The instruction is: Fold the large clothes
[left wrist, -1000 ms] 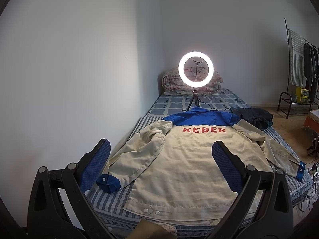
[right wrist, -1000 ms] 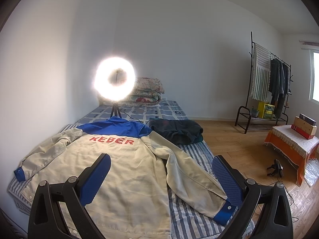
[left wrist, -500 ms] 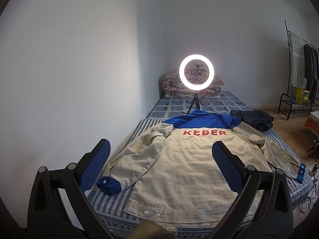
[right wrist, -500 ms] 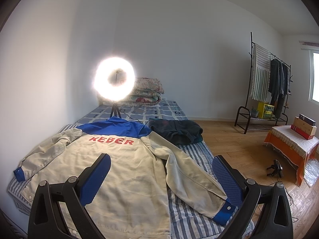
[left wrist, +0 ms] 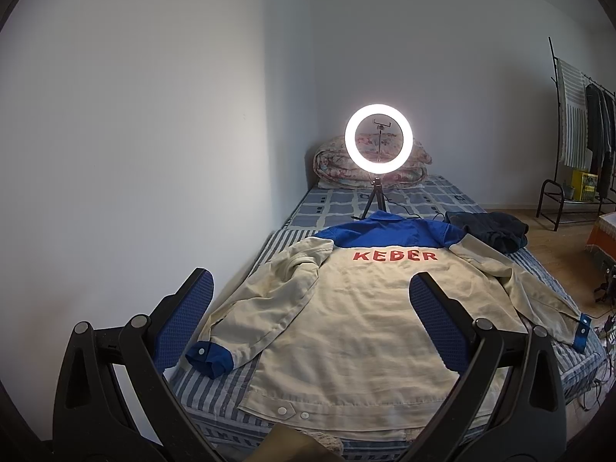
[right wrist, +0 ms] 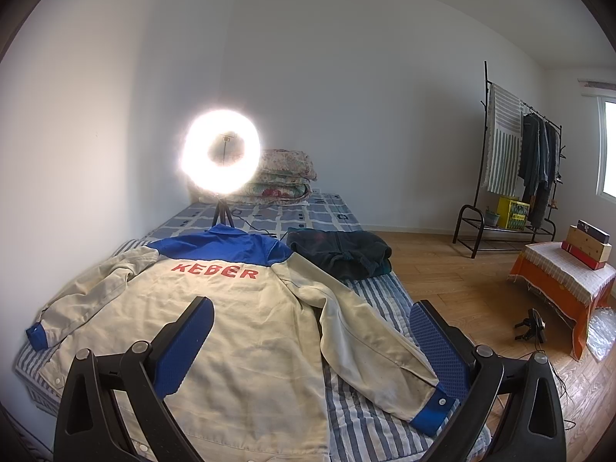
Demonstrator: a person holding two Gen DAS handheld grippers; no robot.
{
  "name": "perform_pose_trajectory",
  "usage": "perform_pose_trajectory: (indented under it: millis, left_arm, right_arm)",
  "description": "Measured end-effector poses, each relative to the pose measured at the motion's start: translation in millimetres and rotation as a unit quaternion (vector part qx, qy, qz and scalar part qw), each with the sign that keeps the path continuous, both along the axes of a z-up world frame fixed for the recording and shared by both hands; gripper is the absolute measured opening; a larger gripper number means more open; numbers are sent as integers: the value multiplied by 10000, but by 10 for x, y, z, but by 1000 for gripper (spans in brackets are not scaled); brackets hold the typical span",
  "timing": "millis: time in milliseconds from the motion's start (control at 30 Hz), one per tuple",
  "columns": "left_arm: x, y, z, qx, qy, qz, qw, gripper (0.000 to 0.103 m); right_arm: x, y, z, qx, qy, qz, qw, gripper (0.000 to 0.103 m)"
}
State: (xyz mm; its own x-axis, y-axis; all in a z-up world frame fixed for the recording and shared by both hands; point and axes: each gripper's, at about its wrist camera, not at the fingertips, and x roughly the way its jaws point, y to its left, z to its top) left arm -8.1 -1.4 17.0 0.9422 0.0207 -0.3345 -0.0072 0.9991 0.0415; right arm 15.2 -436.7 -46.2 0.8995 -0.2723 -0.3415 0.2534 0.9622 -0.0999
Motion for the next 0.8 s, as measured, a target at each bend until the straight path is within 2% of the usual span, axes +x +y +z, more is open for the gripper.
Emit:
perform_pose_trajectory:
  millis: [800]
  left_arm:
    - [78,56,-122,43,69,54,10000,103]
  right_arm:
    - [72,52,-41,-2,58,83,9999,103]
